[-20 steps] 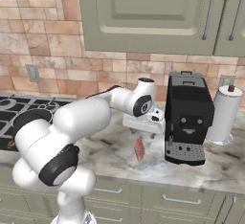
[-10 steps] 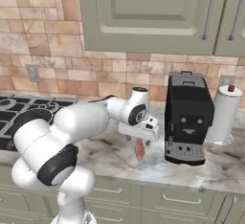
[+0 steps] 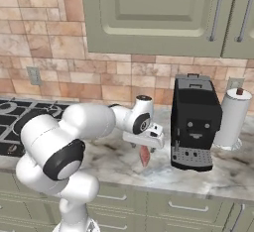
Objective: Place both pans onto different burners. Then place the lemon and the steak on different pans.
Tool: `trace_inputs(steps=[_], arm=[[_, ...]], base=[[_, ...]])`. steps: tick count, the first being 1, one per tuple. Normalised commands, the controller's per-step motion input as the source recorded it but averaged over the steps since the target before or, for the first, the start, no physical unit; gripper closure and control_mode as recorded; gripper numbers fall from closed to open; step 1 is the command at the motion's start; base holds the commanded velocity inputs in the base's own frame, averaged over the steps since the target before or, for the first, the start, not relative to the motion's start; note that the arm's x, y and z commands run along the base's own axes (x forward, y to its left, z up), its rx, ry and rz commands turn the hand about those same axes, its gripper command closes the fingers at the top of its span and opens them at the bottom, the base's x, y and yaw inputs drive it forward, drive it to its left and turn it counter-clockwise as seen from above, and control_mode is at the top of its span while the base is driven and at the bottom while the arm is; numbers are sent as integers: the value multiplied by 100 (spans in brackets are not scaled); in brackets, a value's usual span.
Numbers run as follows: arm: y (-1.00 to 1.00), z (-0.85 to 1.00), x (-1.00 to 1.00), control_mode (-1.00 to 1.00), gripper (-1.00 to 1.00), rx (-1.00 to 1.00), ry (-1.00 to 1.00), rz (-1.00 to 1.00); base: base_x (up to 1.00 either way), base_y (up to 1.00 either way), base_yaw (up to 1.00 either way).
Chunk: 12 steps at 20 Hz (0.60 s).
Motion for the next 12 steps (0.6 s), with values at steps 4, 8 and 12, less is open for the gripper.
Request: trace_inputs(steps=[4, 8, 12], arm=[[0, -10, 4, -100, -100, 0, 0, 0], [-3, -14, 0, -100, -100, 0, 0, 0], [-3, -21, 0, -100, -100, 0, 0, 0]], base=[[0, 0, 0], [0, 0, 0], [0, 0, 0]])
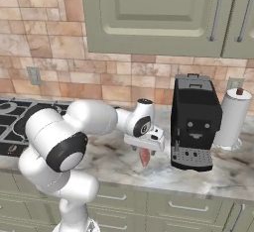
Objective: Place both pans onto different burners. Then place the lemon and the steak on different pans.
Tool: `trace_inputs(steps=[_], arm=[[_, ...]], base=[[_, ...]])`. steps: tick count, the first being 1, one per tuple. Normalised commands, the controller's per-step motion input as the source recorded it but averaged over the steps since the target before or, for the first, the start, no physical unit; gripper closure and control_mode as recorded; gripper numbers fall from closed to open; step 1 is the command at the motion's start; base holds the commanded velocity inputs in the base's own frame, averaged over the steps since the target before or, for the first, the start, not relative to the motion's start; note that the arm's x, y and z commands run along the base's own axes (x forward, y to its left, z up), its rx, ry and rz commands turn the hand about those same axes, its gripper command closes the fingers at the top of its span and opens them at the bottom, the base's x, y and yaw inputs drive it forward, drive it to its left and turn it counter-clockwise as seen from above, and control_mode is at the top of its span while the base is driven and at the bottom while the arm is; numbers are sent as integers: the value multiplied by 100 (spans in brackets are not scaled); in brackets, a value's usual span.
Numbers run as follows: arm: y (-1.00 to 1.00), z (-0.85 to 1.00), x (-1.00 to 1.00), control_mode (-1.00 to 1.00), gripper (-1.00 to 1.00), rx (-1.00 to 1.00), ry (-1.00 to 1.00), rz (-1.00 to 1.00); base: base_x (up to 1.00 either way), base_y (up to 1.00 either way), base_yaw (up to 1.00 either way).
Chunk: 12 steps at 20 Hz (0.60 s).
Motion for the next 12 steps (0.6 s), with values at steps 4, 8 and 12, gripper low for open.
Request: trace_inputs(steps=[4, 8, 12], arm=[[0, -24, 0, -100, -100, 0, 0, 0], [0, -24, 2, -100, -100, 0, 0, 0], [0, -21, 2, -100, -100, 0, 0, 0]], base=[[0, 0, 0], [0, 0, 0], [0, 0, 0]])
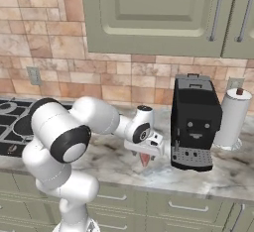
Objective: Place both pans onto different burners. Then place the lemon and the steak on different pans.
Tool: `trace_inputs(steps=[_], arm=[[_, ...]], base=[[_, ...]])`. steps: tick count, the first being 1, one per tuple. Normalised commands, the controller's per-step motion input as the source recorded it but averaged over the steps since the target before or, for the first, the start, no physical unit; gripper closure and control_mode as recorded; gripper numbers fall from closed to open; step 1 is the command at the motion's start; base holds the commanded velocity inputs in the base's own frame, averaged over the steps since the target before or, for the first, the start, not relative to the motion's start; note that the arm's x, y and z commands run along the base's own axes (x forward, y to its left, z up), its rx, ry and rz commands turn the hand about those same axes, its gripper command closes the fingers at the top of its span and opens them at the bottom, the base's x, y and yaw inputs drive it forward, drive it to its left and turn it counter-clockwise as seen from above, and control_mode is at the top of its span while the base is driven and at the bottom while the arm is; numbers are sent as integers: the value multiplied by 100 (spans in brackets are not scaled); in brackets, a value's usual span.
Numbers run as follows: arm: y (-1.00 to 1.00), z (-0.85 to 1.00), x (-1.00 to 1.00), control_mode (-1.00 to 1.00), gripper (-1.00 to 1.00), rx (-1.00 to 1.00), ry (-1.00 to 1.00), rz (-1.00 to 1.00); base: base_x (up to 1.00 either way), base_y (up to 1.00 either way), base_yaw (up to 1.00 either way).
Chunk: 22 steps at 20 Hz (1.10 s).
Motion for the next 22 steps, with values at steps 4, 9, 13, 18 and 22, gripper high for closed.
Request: trace_inputs(steps=[4, 9, 13, 18, 22], arm=[[0, -18, 3, -100, -100, 0, 0, 0], [0, -10, 1, -100, -100, 0, 0, 0], [0, 0, 0, -100, -100, 0, 0, 0], [0, 0, 0, -100, 100, 0, 0, 0], [0, 0, 0, -100, 100, 0, 0, 0]], base=[[0, 0, 0], [0, 0, 0], [0, 0, 0], [0, 0, 0], [0, 0, 0]])
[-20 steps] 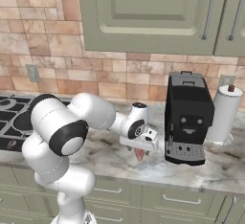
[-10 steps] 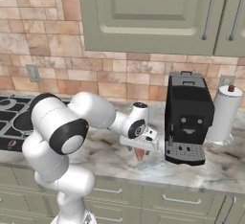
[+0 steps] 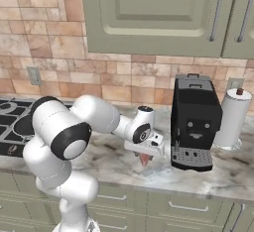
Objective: Place both pans onto different burners. Then place the lemon and the steak on different pans.
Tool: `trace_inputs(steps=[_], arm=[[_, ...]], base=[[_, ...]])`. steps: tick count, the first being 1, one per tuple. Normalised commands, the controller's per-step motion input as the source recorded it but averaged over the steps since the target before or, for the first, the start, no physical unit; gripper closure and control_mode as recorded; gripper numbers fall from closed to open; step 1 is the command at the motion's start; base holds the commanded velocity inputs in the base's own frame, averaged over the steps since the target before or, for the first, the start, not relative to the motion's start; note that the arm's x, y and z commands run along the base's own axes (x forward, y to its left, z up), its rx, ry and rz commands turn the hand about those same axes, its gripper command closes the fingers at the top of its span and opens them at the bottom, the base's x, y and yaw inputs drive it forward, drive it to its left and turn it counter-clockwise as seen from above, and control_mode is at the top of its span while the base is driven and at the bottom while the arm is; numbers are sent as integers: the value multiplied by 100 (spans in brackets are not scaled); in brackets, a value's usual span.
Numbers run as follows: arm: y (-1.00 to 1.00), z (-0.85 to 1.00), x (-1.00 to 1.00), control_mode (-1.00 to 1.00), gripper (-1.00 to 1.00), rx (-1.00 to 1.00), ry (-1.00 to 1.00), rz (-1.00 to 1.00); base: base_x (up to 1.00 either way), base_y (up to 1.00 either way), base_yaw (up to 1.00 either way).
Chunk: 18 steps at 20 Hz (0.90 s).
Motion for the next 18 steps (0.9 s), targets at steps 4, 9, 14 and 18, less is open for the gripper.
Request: trace_inputs(steps=[4, 9, 14, 18], arm=[[0, 0, 0, -100, 100, 0, 0, 0], [0, 24, 0, -100, 100, 0, 0, 0], [27, 32, -10, -100, 100, 1, 0, 0], [64, 12, -4, -100, 100, 0, 0, 0]], base=[[0, 0, 0], [0, 0, 0], [0, 0, 0], [0, 0, 0]])
